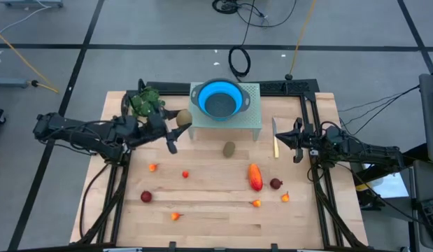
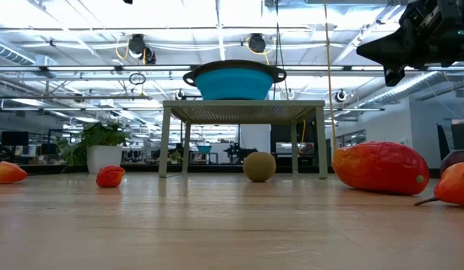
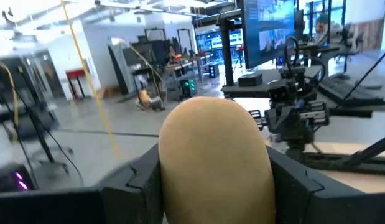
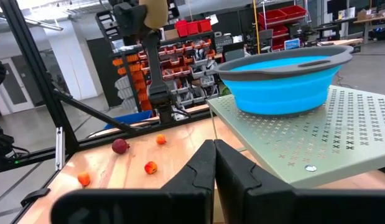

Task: Pick & Place Fruit
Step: Put the kiwi into the colander on the shelf

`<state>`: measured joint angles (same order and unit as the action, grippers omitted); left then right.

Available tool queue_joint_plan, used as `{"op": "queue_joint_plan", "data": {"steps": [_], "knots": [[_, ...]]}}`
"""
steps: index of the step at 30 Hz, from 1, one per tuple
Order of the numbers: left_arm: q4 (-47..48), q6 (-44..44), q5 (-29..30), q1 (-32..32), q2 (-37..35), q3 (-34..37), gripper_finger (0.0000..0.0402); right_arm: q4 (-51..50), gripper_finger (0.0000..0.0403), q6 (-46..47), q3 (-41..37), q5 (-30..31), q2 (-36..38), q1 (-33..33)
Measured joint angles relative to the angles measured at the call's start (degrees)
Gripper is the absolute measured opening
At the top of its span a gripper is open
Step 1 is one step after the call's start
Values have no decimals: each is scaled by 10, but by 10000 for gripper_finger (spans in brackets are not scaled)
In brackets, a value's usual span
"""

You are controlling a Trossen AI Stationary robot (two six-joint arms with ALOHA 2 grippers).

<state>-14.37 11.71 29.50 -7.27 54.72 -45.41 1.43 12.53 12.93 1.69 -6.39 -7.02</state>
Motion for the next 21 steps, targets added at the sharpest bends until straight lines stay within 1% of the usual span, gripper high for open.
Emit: {"op": "queue_joint_plan", "data": {"steps": [4,9,11,14,19,21], "knots": [[-11,15,0,0,0,0,196,0,0,0,0,0,0,0],[-19,-18,5,0,0,0,196,0,0,0,0,0,0,0],[-33,-56,17,0,0,0,196,0,0,0,0,0,0,0],[-52,-143,44,2,0,0,196,0,0,0,0,0,0,0],[-52,-260,93,3,0,0,196,0,0,0,0,0,0,0],[-53,-299,101,5,0,0,196,0,0,0,0,0,0,0]]}}
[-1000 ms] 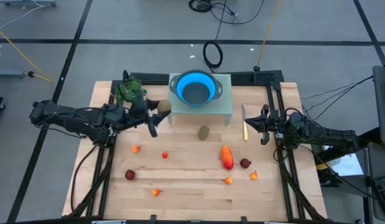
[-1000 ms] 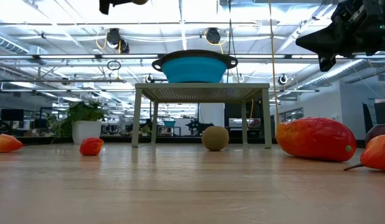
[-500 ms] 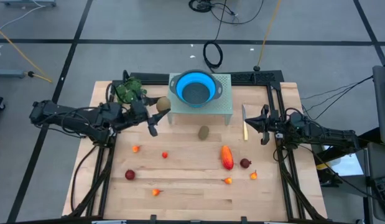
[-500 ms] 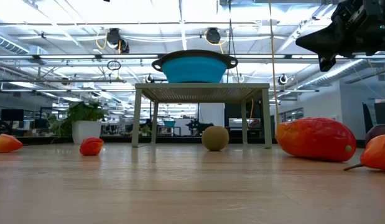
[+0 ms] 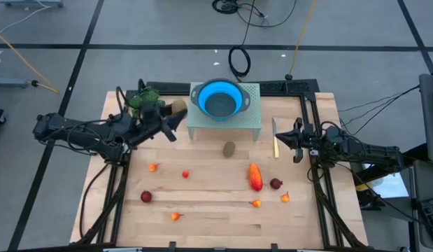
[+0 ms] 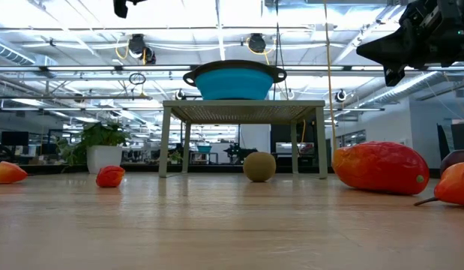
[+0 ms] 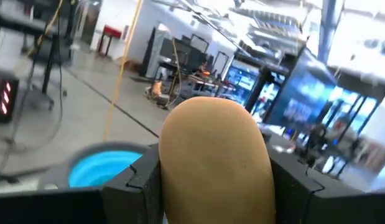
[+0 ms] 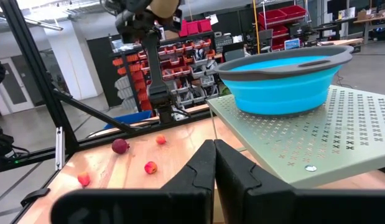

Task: Pick & Place Fruit
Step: Put the kiwi into the colander on the shelf

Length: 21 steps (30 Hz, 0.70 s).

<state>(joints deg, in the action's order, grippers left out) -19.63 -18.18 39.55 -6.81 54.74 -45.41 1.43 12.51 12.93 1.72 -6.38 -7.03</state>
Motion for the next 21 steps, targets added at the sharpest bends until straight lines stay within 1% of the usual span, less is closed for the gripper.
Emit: {"op": "queue_joint_plan", "data": {"steps": [5,7,10,12,15,17,21], "knots": [[-1,-107,0,11,0,0,196,0,0,0,0,0,0,0],[-3,-125,-6,15,0,0,196,0,0,0,0,0,0,0],[5,-124,-10,18,7,-13,196,0,0,0,0,0,0,0],[11,-105,-9,18,23,-37,196,0,0,0,0,0,0,0],[52,-62,-9,19,50,-87,196,0,0,0,0,0,0,0],[107,-47,-9,25,71,-132,196,0,0,0,0,0,0,0],[236,-46,-7,46,119,-226,196,0,0,0,0,0,0,0]]}}
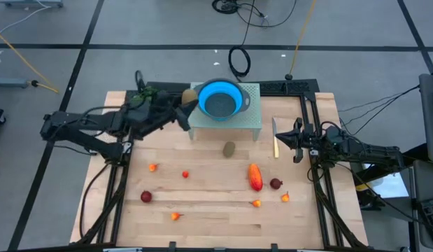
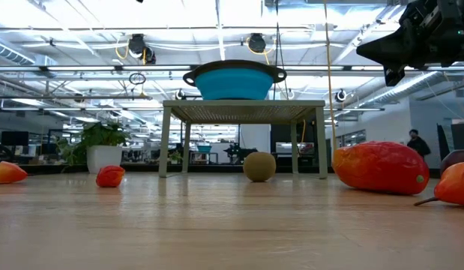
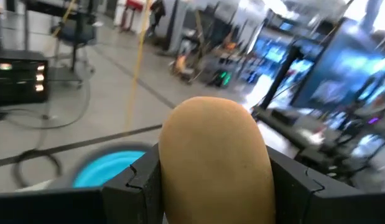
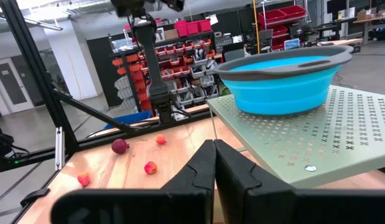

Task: Pick & Place Fruit
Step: Put the kiwi into the colander on the shelf

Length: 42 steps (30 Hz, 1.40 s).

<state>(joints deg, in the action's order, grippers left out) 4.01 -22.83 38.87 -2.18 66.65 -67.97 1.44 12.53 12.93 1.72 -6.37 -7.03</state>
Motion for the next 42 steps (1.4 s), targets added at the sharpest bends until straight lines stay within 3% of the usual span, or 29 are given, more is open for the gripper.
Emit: {"op": "queue_joint_plan", "data": {"steps": [6,13,29,42], "knots": [[112,34,-5,36,71,-119,196,0,0,0,0,0,0,0],[132,64,-69,88,133,-184,196,-1,0,0,0,0,0,0],[123,89,-191,195,222,-203,196,-4,0,0,0,0,0,0],[123,92,-237,232,282,-203,196,-5,0,0,0,0,0,0]]}}
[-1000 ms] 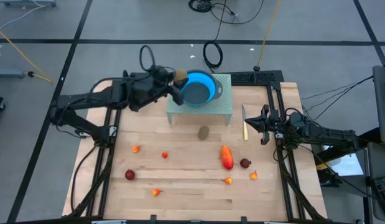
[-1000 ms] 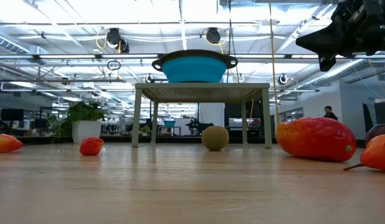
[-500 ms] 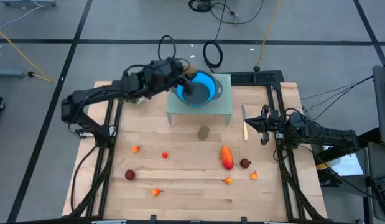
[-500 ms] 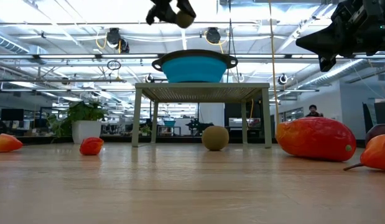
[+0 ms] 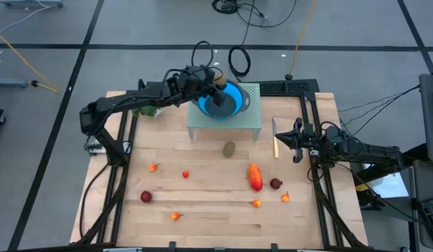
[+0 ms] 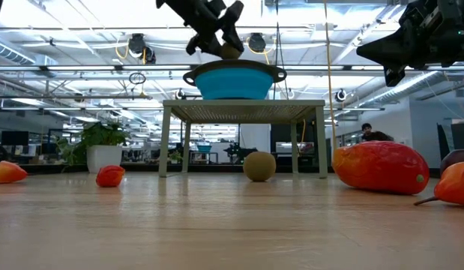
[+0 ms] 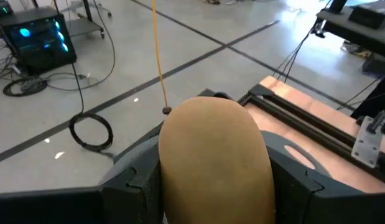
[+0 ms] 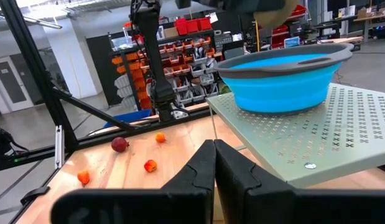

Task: Pick & Place Fruit
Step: Put the kiwi into the colander on the shelf

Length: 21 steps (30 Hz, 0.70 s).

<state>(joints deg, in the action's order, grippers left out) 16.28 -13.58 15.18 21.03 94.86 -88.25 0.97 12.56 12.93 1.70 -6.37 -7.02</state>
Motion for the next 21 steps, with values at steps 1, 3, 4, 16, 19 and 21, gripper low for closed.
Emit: {"op": "queue_joint_plan", "data": {"steps": [1,3,4,16,19,21], "knots": [[0,0,-6,1,4,0,196,0,0,0,0,0,0,0],[7,0,-20,1,12,0,196,0,0,0,0,0,0,0],[11,0,-26,-1,16,0,196,0,0,0,0,0,0,0],[65,-5,-32,-5,43,0,196,0,0,0,0,0,0,0],[86,-5,-31,-5,43,0,196,0,0,2,0,0,0,0],[95,-5,-23,-5,43,0,196,0,0,2,0,0,0,0]]}}
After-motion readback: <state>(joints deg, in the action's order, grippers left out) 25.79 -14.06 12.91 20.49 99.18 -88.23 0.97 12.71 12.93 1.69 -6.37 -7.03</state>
